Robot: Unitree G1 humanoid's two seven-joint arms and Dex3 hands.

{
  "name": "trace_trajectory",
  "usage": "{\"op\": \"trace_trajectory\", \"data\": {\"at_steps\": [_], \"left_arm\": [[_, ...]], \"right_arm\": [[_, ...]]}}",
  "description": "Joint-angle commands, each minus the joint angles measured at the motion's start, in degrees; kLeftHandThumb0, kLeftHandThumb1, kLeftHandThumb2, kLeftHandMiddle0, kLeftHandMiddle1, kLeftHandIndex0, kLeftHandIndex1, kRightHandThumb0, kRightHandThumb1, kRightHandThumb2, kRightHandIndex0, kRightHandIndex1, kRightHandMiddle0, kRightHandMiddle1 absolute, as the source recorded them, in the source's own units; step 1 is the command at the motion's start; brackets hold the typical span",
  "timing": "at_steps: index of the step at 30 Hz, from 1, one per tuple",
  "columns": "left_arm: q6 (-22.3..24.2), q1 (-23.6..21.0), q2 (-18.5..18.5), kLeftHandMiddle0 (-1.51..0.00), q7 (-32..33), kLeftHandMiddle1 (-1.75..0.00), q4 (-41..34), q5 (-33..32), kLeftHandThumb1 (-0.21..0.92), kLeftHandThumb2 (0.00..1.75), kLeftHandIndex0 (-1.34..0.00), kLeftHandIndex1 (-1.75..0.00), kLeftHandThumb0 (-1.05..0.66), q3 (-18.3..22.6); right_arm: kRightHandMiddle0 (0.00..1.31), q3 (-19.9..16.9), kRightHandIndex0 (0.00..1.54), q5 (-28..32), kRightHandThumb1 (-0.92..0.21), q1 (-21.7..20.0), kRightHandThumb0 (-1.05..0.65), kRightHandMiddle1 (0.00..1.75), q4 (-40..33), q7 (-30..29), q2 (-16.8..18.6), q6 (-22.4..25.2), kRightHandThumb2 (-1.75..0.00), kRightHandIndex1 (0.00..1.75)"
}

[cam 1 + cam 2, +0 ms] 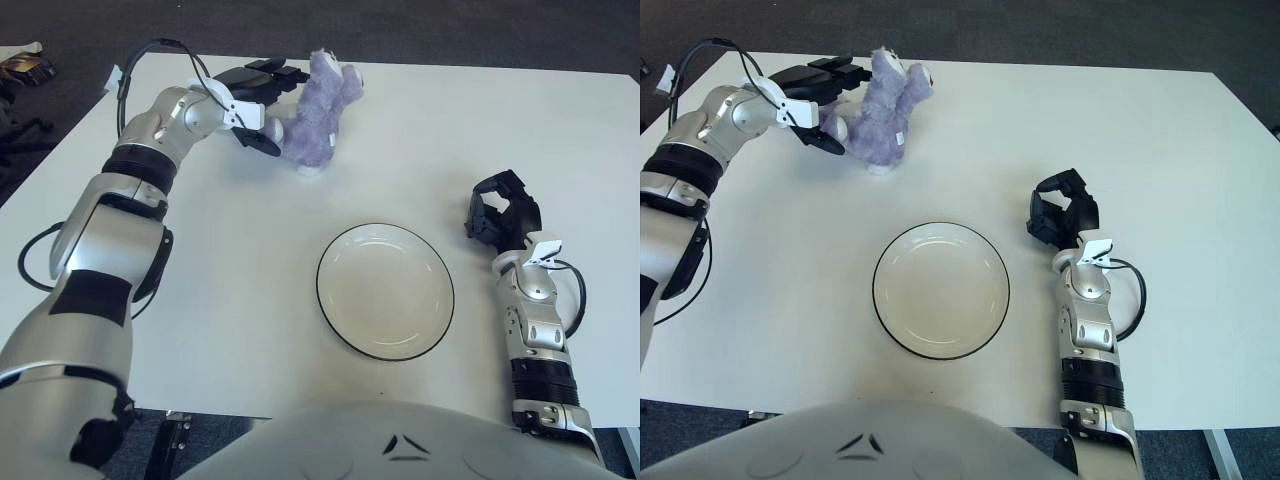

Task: Put the doll into the plate.

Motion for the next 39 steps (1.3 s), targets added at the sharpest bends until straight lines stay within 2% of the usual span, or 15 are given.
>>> {"op": "trace_trajectory", "data": {"at_steps": [1, 4, 9, 13, 17, 20, 27, 33, 39], "left_arm": [[-1.1, -2.2, -0.2, 0.0, -3.3, 0.0, 1.8, -0.6, 0.35, 0.68, 0.0, -0.27, -0.76, -0.6], [-1.6, -3.7, -0.9, 0.0, -6.3, 0.0, 3.5, -1.2, 0.32, 0.72, 0.0, -0.29, -0.74, -0.7], [-0.8, -6.3, -2.5, 0.0, -7.5, 0.0, 7.1, -0.7, 0.3, 0.77, 0.0, -0.38, -0.73, -1.3], [1.0, -7.6, -2.7, 0.0, -6.0, 0.0, 8.1, 1.6, 0.29, 0.8, 0.0, -0.41, -0.73, -3.0], [2.2, -8.3, -2.6, 0.0, -3.1, 0.0, 8.2, 4.2, 0.31, 0.81, 0.0, -0.38, -0.75, -4.8], [3.0, -8.8, -2.6, 0.0, -0.5, 0.0, 8.3, 6.2, 0.38, 0.74, 0.0, -0.3, -0.79, -6.4], [5.0, -9.6, -3.5, 0.0, 0.7, 0.0, 9.4, 7.9, 0.54, 0.59, 0.0, -0.17, -0.88, -8.3], [7.4, -10.1, -4.4, 0.0, 2.1, 0.0, 10.6, 8.8, 0.6, 0.53, 0.0, -0.12, -0.91, -9.1], [8.9, -9.9, -5.3, 0.0, 8.5, 0.0, 11.0, 10.9, 0.66, 0.47, 0.0, -0.13, -0.95, -10.7]], "right_arm": [[0.4, 0.1, 1.26, -0.4, -0.6, 3.6, -0.41, 1.75, 2.2, -0.2, 1.2, 2.0, -0.96, 1.75], [0.4, 0.1, 1.26, -0.4, -0.6, 3.6, -0.41, 1.75, 1.9, -0.4, 1.3, 2.3, -0.96, 1.75], [0.41, 0.1, 1.26, -0.2, -0.59, 3.8, -0.41, 1.75, 1.3, -0.4, 1.6, 2.6, -0.97, 1.75], [0.41, 0.0, 1.27, -0.1, -0.58, 3.8, -0.41, 1.75, 1.2, -0.4, 1.7, 2.7, -0.99, 1.75], [0.42, 0.1, 1.27, -0.3, -0.58, 3.8, -0.41, 1.75, 1.0, -0.5, 1.7, 2.9, -0.99, 1.75], [0.41, 0.3, 1.26, -0.5, -0.59, 3.9, -0.41, 1.75, 0.8, -0.2, 1.4, 3.1, -0.98, 1.75], [0.4, 0.5, 1.25, -0.2, -0.59, 3.9, -0.41, 1.75, 0.6, 0.4, 1.2, 3.4, -0.97, 1.75], [0.4, 0.5, 1.25, 0.2, -0.6, 4.0, -0.41, 1.75, 0.4, 1.2, 0.9, 3.6, -0.97, 1.75], [0.41, 0.5, 1.25, 0.2, -0.59, 4.1, -0.41, 1.75, 0.3, 1.6, 0.9, 3.7, -0.98, 1.75]]}}
